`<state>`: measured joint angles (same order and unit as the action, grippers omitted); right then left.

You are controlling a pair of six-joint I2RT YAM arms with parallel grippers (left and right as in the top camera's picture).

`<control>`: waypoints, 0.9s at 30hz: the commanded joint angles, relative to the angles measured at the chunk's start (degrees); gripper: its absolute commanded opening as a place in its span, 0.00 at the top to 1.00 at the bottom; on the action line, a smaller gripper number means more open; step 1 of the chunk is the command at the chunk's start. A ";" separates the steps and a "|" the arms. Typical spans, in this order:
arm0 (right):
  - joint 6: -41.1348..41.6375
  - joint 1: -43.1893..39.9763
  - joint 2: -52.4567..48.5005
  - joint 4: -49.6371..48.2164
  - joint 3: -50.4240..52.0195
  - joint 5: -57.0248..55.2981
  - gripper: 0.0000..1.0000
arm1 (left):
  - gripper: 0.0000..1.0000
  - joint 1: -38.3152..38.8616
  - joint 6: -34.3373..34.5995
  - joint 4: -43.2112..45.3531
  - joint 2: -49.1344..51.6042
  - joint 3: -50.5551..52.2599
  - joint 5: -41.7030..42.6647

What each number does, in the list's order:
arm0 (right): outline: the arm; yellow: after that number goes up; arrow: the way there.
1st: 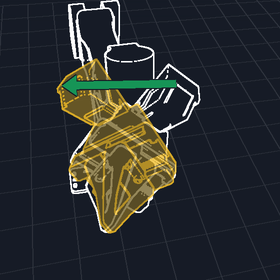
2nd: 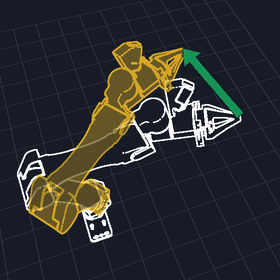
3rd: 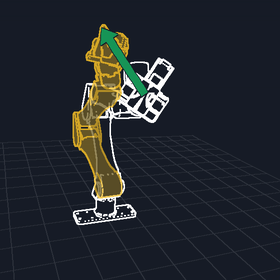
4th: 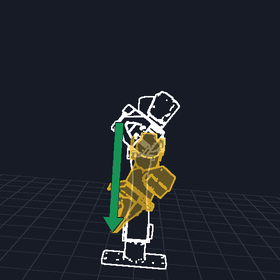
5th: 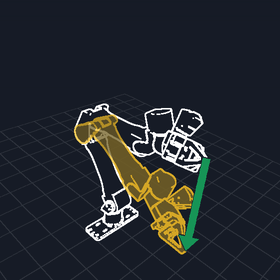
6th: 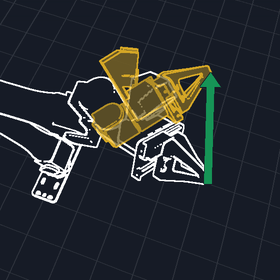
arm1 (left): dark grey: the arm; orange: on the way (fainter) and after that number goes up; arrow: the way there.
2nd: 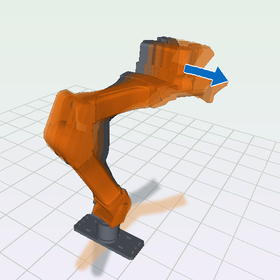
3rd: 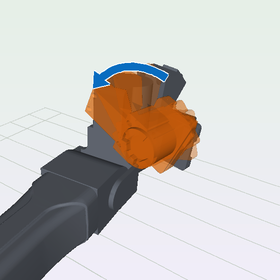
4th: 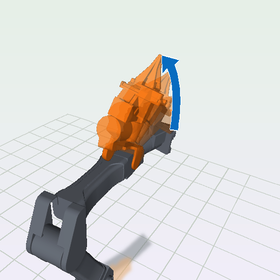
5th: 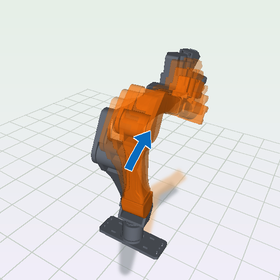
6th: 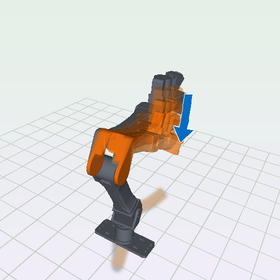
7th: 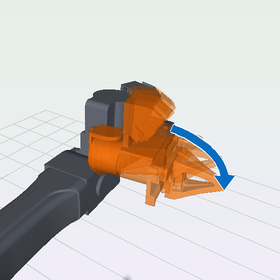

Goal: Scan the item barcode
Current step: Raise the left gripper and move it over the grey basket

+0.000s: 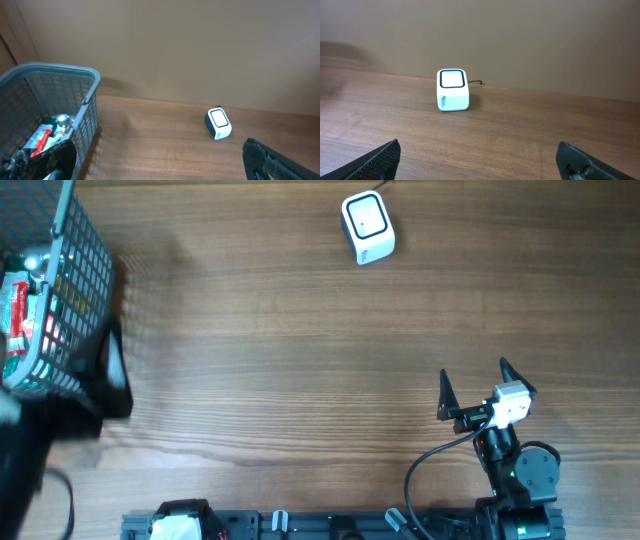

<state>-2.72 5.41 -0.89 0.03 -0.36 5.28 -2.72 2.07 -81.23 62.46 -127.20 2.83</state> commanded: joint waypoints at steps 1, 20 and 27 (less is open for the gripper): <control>-0.28 -0.17 0.46 -0.17 0.07 -0.74 0.00 | 0.00 0.26 1.40 0.20 5.49 -1.44 -0.13; -0.31 -0.17 0.46 -0.17 0.07 -0.74 0.00 | 0.00 -7.52 2.95 4.00 20.96 -1.44 -26.05; -0.28 -0.17 0.46 -0.17 0.07 -0.74 0.00 | 0.00 -17.94 4.63 3.82 25.79 -1.33 -25.49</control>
<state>-2.72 5.41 -0.89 0.03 -0.36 5.28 -15.97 5.08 -77.12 86.50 -128.01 -20.67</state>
